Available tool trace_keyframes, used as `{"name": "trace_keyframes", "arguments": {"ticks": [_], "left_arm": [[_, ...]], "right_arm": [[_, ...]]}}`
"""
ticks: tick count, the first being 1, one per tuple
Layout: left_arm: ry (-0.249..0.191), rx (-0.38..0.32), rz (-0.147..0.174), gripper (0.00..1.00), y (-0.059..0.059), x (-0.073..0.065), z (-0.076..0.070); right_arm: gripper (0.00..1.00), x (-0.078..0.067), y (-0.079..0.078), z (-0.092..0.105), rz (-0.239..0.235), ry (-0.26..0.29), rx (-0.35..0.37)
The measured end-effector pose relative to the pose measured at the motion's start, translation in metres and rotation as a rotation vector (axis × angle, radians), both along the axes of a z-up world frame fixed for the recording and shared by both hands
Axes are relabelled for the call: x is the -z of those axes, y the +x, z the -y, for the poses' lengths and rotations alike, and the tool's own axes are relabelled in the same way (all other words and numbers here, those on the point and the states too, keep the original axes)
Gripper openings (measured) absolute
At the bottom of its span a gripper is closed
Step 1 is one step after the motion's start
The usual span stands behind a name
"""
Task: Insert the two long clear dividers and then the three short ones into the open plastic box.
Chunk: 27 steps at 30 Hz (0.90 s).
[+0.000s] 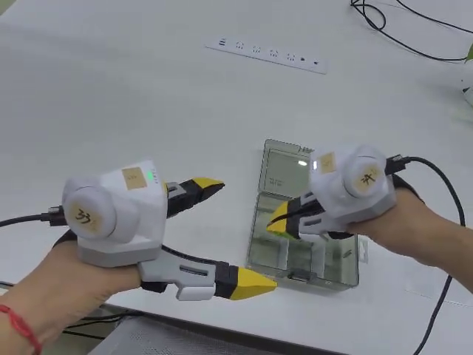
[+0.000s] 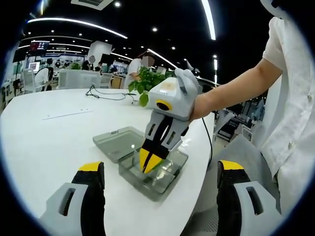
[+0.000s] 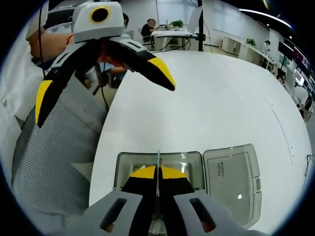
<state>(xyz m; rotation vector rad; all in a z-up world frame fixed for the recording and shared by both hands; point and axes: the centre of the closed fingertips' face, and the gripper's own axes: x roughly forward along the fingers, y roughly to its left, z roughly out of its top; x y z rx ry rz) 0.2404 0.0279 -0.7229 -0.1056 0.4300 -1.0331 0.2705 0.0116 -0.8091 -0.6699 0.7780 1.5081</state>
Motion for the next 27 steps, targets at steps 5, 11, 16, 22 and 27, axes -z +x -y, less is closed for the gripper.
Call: {"name": "trace_keyframes", "arguments": {"ticks": [5, 11, 16, 22, 27], "left_arm": [[0.000, 0.001, -0.002, 0.97, 0.000, 0.001, 0.000], [-0.007, -0.003, -0.001, 0.97, 0.002, -0.001, 0.000], [0.000, 0.001, 0.002, 0.97, 0.001, -0.001, 0.000], [0.005, 0.003, 0.003, 0.97, 0.001, -0.002, 0.000], [0.016, 0.005, 0.004, 0.97, 0.000, -0.002, -0.002]], "right_arm": [[0.02, 0.003, -0.001, 0.000, 0.015, -0.040, -0.021], [0.02, 0.011, -0.002, 0.001, 0.041, -0.097, -0.045], [0.02, 0.011, -0.002, 0.001, 0.048, -0.112, -0.051], [0.03, 0.012, -0.001, 0.002, 0.052, -0.110, -0.043], [0.07, 0.003, 0.001, -0.001, 0.031, -0.067, 0.003]]}}
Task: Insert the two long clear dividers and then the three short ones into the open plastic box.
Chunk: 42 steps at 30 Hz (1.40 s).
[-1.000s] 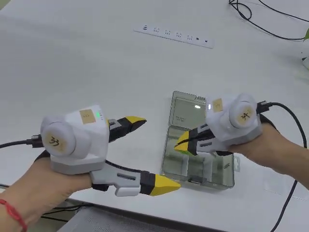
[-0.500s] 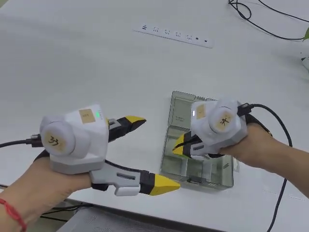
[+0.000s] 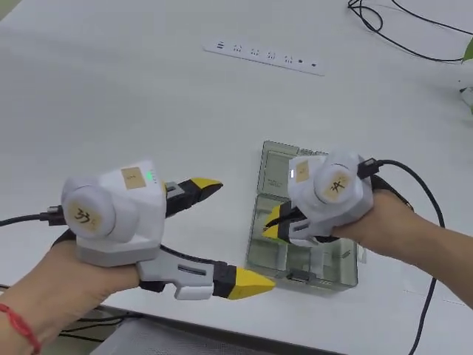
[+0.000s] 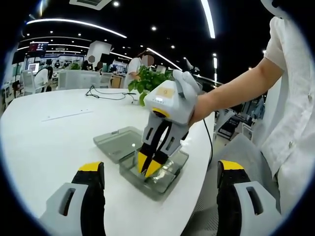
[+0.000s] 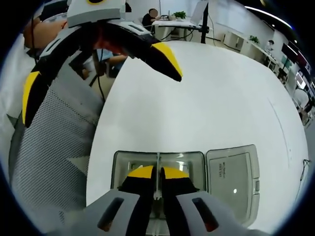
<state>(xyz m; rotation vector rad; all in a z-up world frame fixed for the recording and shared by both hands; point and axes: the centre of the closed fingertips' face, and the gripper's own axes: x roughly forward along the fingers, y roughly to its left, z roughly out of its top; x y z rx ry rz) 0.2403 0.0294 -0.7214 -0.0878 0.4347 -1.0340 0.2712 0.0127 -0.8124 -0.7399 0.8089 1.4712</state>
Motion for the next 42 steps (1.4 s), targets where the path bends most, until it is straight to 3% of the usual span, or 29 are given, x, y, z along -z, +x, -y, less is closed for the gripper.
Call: {"name": "trace_keyframes", "arguments": {"ticks": [10, 19, 34, 42], "left_arm": [[0.018, 0.006, 0.008, 0.97, -0.003, -0.002, -0.001], [0.045, 0.016, 0.015, 0.98, -0.008, -0.002, -0.001], [0.062, 0.014, 0.016, 0.98, -0.010, 0.000, -0.005], [0.059, 0.016, 0.017, 0.97, -0.011, -0.002, -0.004]], "right_arm": [[0.15, -0.034, 0.009, 0.001, -0.006, 0.111, 0.082], [0.25, -0.063, 0.011, 0.016, -0.008, 0.190, 0.144], [0.42, -0.074, 0.003, 0.077, 0.019, 0.190, 0.217], [0.46, -0.070, 0.002, 0.113, 0.026, 0.155, 0.257]]}}
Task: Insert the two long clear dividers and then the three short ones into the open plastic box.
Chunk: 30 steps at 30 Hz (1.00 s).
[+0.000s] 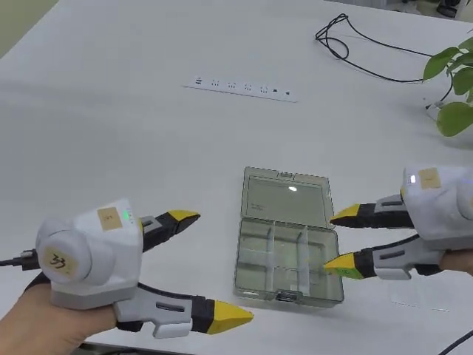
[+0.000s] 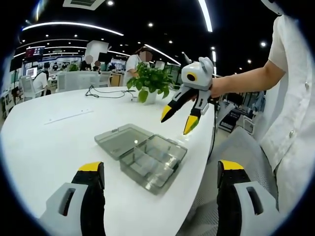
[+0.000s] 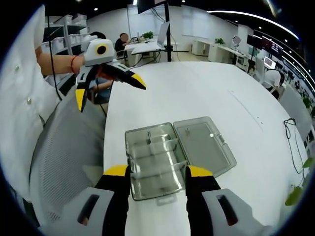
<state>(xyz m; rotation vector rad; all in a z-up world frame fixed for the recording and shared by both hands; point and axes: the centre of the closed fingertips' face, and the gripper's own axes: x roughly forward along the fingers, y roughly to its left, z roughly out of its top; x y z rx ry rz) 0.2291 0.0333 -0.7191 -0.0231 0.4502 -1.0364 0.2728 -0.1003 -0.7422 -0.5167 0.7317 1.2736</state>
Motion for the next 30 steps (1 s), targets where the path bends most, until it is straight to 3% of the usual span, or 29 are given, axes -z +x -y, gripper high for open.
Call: {"name": "trace_keyframes", "arguments": {"ticks": [11, 17, 30], "left_arm": [[-0.004, -0.002, -0.005, 0.97, -0.002, 0.000, 0.000], [-0.003, -0.006, -0.010, 0.97, -0.001, 0.001, -0.001], [0.001, -0.009, -0.025, 0.97, -0.001, 0.005, -0.004]], "right_arm": [[0.50, 0.023, -0.006, 0.054, -0.015, -0.124, 0.005], [0.50, 0.043, -0.011, 0.080, -0.029, -0.214, -0.007], [0.48, 0.071, -0.015, 0.113, -0.042, -0.341, -0.063]]}}
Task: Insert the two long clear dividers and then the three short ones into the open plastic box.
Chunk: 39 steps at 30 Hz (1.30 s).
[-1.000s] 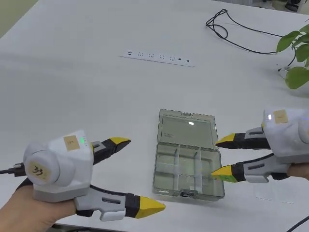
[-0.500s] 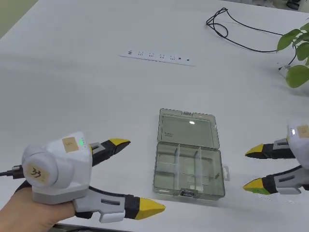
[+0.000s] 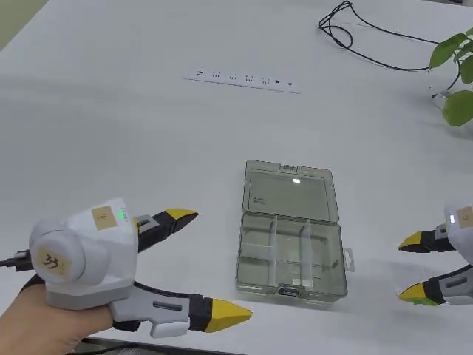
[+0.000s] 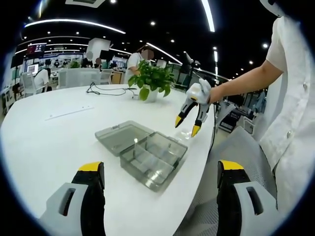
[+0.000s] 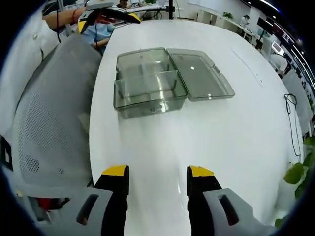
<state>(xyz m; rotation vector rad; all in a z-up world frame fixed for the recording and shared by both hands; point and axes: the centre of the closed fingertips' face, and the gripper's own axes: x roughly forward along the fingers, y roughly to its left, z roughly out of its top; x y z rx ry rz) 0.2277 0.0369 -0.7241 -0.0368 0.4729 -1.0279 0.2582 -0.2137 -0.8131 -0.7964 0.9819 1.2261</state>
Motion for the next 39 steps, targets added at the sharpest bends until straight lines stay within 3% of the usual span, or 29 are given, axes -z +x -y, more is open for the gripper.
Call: {"name": "trace_keyframes", "arguments": {"ticks": [8, 20, 39], "left_arm": [[0.002, -0.007, -0.007, 0.97, 0.000, 0.001, -0.001], [0.000, -0.011, -0.015, 0.97, 0.003, 0.002, -0.002], [-0.004, -0.011, -0.012, 0.97, 0.004, 0.002, -0.003]], "right_arm": [[0.46, 0.019, 0.002, 0.020, -0.014, -0.077, -0.034], [0.41, 0.034, 0.001, 0.029, -0.002, -0.151, -0.080], [0.33, 0.034, 0.002, 0.030, 0.014, -0.159, -0.078]]}}
